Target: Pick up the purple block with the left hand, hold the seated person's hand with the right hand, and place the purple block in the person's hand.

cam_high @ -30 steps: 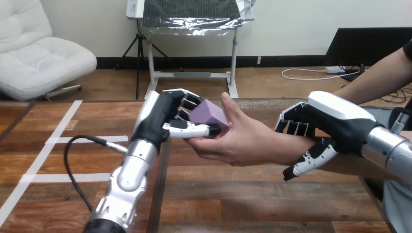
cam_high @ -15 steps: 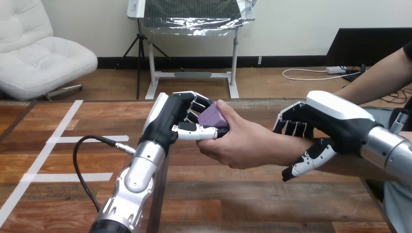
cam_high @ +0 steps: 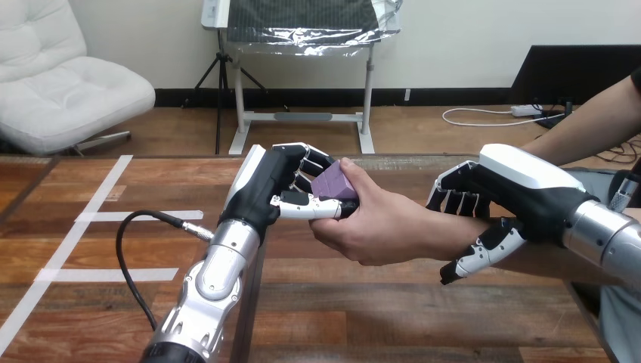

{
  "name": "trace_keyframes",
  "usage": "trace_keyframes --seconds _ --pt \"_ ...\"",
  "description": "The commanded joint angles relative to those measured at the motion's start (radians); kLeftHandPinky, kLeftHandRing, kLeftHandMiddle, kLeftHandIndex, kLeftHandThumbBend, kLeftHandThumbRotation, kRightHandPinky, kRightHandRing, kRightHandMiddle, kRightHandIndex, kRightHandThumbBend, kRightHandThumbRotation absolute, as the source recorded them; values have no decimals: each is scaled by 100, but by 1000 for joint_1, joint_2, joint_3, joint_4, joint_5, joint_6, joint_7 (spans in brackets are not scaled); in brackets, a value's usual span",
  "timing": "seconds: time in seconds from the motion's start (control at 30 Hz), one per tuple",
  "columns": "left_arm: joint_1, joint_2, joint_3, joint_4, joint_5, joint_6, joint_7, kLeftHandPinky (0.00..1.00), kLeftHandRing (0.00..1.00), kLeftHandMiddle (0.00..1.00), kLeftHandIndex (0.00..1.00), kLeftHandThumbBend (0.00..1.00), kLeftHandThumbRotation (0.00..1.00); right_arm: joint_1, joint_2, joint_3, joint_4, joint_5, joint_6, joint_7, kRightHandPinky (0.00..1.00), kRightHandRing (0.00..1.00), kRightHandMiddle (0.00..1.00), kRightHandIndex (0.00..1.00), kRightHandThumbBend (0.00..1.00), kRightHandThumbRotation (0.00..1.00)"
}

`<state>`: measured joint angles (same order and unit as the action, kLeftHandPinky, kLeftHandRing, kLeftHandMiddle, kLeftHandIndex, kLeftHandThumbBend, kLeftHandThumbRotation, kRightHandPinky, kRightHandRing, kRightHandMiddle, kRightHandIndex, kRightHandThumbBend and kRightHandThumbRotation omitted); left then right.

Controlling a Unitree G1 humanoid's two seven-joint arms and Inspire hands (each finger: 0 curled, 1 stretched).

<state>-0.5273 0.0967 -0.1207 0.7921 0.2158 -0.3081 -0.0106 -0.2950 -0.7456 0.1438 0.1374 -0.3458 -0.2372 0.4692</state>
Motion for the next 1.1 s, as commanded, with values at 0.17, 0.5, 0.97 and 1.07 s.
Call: trace_keyframes --seconds 0.17,0.5,0.97,1.07 --pt "-55 -26 -26 -30 8 -21 -11 33 40 45 47 62 0 18 42 12 -10 25 -10 8 40 46 50 54 87 8" --pt "-47 -22 -31 -41 14 -21 -8 32 39 44 47 62 0 22 40 11 -8 22 -14 4 40 46 50 54 87 10" --pt "-38 -15 -33 -42 10 -35 -2 32 41 45 47 61 0 31 38 5 -13 18 -7 3 41 47 51 55 87 9" --pt "-35 -13 -32 -44 8 -35 -3 33 41 46 48 60 0 32 38 3 -5 19 -20 -2 41 46 51 55 87 9"
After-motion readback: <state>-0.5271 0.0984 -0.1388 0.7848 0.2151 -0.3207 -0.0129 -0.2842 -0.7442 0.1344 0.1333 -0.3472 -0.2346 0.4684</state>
